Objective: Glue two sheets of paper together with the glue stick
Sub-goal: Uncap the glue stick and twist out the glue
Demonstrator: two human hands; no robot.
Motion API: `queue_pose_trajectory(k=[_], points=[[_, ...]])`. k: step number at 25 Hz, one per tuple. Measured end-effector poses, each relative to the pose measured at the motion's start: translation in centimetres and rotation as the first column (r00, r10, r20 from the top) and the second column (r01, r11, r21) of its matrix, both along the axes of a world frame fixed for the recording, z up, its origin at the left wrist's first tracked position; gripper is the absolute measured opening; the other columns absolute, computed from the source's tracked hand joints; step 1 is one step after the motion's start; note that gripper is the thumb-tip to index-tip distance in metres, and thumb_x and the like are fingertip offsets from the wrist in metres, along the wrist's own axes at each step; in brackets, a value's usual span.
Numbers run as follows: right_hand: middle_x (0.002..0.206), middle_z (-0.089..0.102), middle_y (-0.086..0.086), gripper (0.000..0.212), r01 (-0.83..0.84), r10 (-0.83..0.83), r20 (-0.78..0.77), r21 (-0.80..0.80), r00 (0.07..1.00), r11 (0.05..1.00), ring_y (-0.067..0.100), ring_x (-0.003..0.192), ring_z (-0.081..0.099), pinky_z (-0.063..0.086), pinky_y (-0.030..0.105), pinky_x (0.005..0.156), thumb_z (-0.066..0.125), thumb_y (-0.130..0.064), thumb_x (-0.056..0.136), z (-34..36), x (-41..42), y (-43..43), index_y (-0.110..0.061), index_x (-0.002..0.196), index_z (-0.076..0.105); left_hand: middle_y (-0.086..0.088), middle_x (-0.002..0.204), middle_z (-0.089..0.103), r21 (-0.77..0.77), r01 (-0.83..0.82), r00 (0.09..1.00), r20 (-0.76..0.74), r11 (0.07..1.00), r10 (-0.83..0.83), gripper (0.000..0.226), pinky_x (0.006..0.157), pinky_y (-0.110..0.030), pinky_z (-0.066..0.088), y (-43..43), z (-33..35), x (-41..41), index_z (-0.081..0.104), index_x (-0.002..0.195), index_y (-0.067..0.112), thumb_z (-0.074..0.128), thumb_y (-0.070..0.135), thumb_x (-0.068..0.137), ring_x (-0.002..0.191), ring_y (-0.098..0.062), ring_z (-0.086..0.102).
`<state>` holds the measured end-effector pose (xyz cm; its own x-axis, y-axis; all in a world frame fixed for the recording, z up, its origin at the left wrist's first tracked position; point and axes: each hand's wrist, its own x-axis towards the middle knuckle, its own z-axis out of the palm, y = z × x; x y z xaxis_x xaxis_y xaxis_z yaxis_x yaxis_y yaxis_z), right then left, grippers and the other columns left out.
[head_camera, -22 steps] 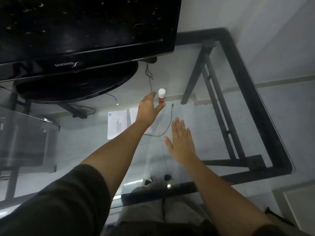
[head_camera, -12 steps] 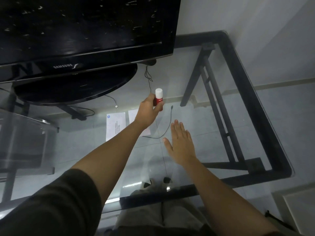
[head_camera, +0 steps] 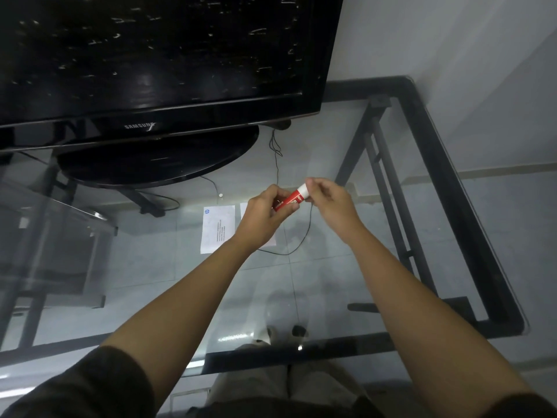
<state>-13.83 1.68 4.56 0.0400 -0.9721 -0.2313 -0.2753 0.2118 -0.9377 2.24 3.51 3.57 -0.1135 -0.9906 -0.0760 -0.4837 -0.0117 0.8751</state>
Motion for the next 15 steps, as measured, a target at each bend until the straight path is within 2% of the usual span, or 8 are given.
queue_pose_trajectory(k=[3,5,7,8,10,12,15], points=[[0.094,0.067,0.002,0.027,-0.065,0.062,-0.077,-0.044,0.995,0.997,0.013,0.086,0.063,0.048,0.022,0.08,0.054,-0.035,0.089,0.3,-0.2,-0.5,-0.014,0.102,0.064,0.013,0.084,0.059,-0.004,0.006,1.0,0.016,1.0,-0.006,0.016,0.059,-0.005,0.04,0.3,0.2,0.0,0.057,0.096,0.021,0.064,0.031,0.085,0.074,-0.006,0.054],[0.093,0.066,-0.001,0.027,0.001,-0.006,-0.082,-0.055,0.997,0.998,0.011,0.085,0.061,0.045,0.019,0.077,0.053,-0.034,0.09,0.1,-0.5,-1.1,-0.014,0.104,0.065,0.018,0.082,0.057,0.01,-0.014,1.0,0.009,1.0,0.013,0.015,0.058,-0.003,0.038,0.4,0.2,0.3,0.057,0.094,0.023,0.064,0.032,0.085,0.071,-0.003,0.052],[0.091,0.063,-0.011,0.028,0.111,-0.119,-0.091,-0.093,0.989,0.989,0.005,0.083,0.057,0.046,0.023,0.077,0.052,-0.035,0.09,-0.2,-1.1,-1.9,-0.017,0.107,0.064,0.017,0.084,0.057,0.032,-0.053,0.999,0.014,0.998,0.053,0.016,0.058,-0.004,0.038,0.8,-0.1,1.1,0.057,0.095,0.024,0.063,0.035,0.085,0.073,0.0,0.052],[0.094,0.061,-0.011,0.028,0.113,-0.13,-0.133,-0.13,0.983,0.985,0.005,0.083,0.057,0.047,0.025,0.079,0.054,-0.033,0.089,-0.5,-1.5,-2.2,-0.017,0.11,0.064,0.015,0.086,0.058,0.048,-0.076,0.997,0.018,0.996,0.075,0.016,0.058,-0.006,0.039,1.1,-0.2,1.6,0.057,0.095,0.025,0.063,0.036,0.085,0.075,0.0,0.053],[0.103,0.06,0.005,0.031,0.002,-0.061,-0.307,-0.188,0.95,0.982,0.016,0.087,0.059,0.047,0.027,0.083,0.059,-0.025,0.087,-1.7,-2.0,-2.5,-0.012,0.116,0.061,0.013,0.088,0.059,0.071,-0.114,0.993,0.013,0.991,0.114,0.016,0.061,-0.014,0.039,1.6,-0.4,2.3,0.056,0.096,0.026,0.062,0.038,0.085,0.078,-0.002,0.054],[0.107,0.059,0.016,0.04,-0.114,0.022,-0.47,-0.168,0.882,0.979,0.027,0.095,0.058,0.046,0.033,0.086,0.062,-0.017,0.086,-3.2,-1.9,-2.5,-0.007,0.124,0.053,0.012,0.089,0.059,0.073,-0.127,0.992,0.016,0.989,0.126,0.016,0.062,-0.015,0.038,2.0,-0.5,2.8,0.055,0.095,0.027,0.061,0.038,0.085,0.079,-0.002,0.054],[0.118,0.058,0.018,0.056,-0.149,0.085,-0.546,-0.074,0.834,0.986,0.031,0.107,0.054,0.045,0.04,0.094,0.062,-0.013,0.085,-4.6,-1.6,-2.7,-0.01,0.135,0.037,0.011,0.09,0.061,0.064,-0.128,0.992,0.023,0.99,0.127,0.014,0.06,-0.01,0.039,2.3,-0.6,3.3,0.055,0.092,0.031,0.062,0.039,0.084,0.079,0.0,0.053]])
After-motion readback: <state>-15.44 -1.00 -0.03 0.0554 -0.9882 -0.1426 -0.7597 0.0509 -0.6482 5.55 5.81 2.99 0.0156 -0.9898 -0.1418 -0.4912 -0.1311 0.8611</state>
